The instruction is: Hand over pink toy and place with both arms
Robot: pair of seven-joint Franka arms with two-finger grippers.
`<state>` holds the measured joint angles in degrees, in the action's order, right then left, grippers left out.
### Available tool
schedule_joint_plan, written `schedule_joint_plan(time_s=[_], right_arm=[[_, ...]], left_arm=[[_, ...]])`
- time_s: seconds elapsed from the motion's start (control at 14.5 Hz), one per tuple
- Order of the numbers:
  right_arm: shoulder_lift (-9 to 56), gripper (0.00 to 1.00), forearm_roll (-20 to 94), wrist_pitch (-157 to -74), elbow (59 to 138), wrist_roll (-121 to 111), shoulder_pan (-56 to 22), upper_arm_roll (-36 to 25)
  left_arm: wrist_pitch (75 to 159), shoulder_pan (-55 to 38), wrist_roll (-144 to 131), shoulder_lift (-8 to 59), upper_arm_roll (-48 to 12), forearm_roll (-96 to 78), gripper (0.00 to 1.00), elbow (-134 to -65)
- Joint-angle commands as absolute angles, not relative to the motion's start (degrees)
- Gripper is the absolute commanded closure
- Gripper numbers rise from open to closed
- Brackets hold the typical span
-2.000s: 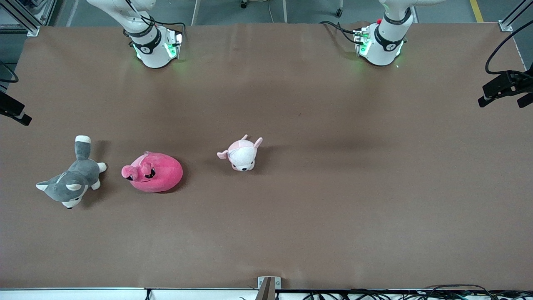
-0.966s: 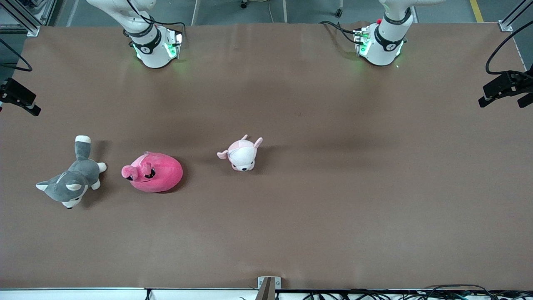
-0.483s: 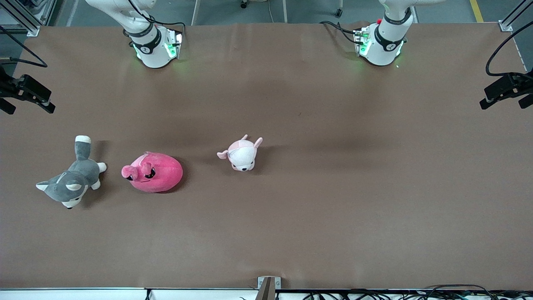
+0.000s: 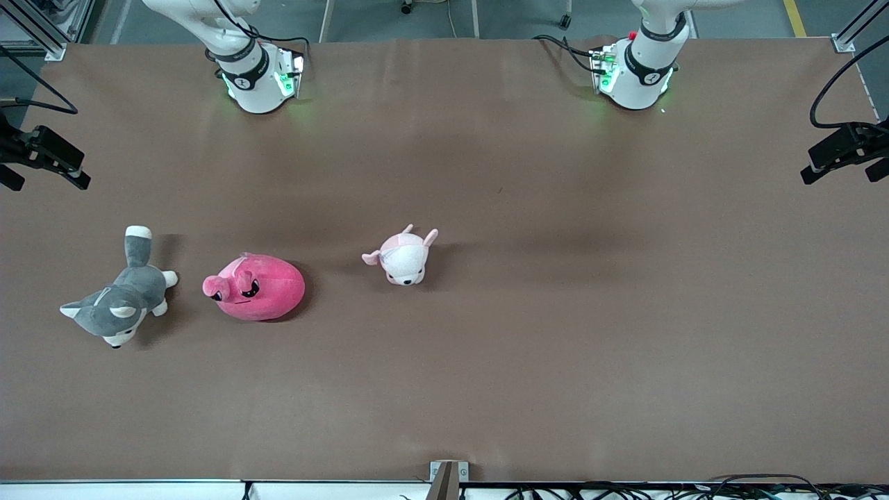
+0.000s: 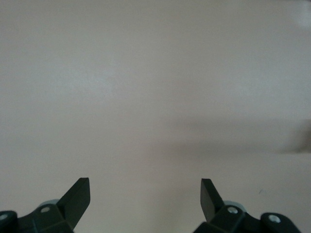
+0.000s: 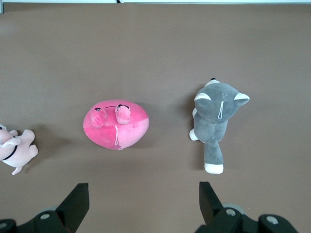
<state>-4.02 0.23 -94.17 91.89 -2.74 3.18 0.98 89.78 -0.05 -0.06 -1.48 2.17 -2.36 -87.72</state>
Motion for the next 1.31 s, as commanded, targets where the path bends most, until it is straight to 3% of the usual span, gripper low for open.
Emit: schedule_joint_plan(time_s=[0.0,0.41,0.62,1.24], right_arm=[[-6.0,0.0,-0.8,-96.6,95.5,-2.5,3.1,1.1],[-13.7,0.0,-0.8,-104.6,107.0,-2.5,3.2,1.1],[-13.5,0.0,-0.8,-99.7,103.3,-2.2,3.2,1.1],[-13.3,0.0,0.0,-98.0,102.4,-2.6,2.9,1.1]], left_arm=[[90.3,-0.4,-0.7,-2.7,2.3,-2.7,0.0,-88.5],[90.2,-0.4,-0.8,-2.7,2.3,-2.7,0.0,-88.5],[90.2,-0.4,-0.8,-2.7,2.3,-2.8,0.0,-88.6],[90.1,-0.4,-0.9,-2.6,2.3,-3.1,0.0,-88.6]])
